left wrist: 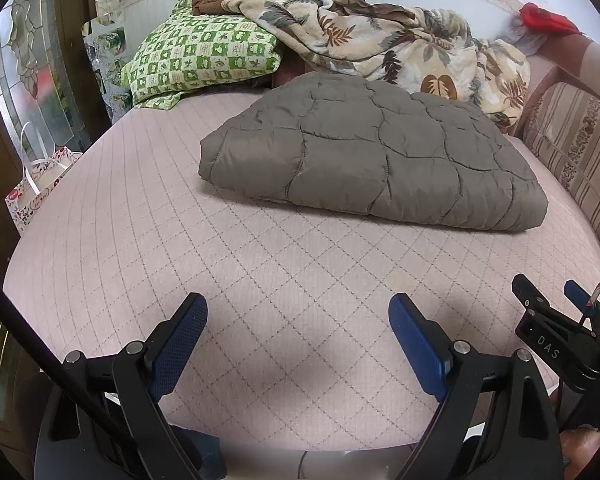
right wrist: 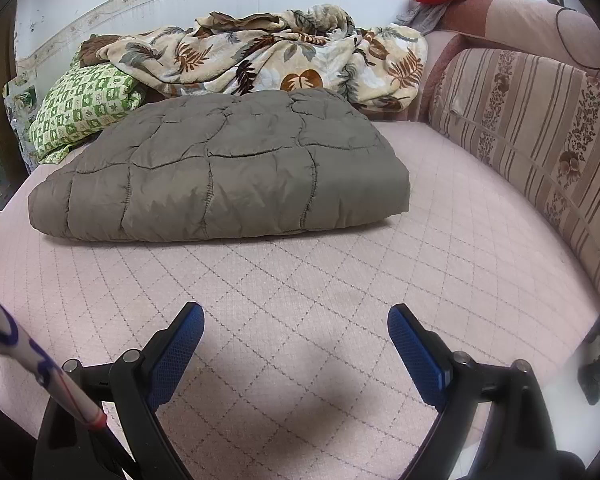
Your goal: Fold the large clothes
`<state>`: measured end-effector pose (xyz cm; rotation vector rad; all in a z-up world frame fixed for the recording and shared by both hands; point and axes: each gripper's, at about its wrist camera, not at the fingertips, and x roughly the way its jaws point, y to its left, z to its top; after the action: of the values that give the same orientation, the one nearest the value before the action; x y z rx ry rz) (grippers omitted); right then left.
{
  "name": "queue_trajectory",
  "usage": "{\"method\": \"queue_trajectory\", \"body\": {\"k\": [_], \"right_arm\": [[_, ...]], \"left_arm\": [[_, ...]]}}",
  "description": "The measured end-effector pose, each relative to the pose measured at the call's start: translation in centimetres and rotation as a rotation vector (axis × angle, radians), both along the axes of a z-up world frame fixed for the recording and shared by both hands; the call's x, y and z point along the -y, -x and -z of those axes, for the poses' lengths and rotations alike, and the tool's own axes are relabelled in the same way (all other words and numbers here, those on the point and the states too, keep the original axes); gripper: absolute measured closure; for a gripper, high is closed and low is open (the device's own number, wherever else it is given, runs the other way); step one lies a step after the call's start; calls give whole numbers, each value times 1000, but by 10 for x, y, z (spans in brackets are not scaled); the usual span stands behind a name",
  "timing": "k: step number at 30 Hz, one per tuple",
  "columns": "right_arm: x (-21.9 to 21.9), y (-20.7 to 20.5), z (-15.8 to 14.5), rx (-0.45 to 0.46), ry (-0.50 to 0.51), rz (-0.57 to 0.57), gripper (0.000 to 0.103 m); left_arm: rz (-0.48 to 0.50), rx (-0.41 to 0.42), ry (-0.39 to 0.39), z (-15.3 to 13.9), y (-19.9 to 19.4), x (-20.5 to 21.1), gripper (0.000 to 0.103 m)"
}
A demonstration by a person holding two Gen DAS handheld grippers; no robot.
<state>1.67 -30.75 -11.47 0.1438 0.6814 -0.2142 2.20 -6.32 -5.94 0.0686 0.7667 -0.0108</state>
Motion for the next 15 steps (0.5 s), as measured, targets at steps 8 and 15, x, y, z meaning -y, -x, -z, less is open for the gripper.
{"method": "queue_trajectory", "body": {"k": [8, 15], "right_arm": [[-3, 0, 0, 0, 20, -11, 8], [-2, 0, 1, -1, 18, -5, 8]], "left_arm": [[-6, -9, -2, 2, -1, -2, 12], [-11, -8, -1, 3, -1, -1, 12]]}}
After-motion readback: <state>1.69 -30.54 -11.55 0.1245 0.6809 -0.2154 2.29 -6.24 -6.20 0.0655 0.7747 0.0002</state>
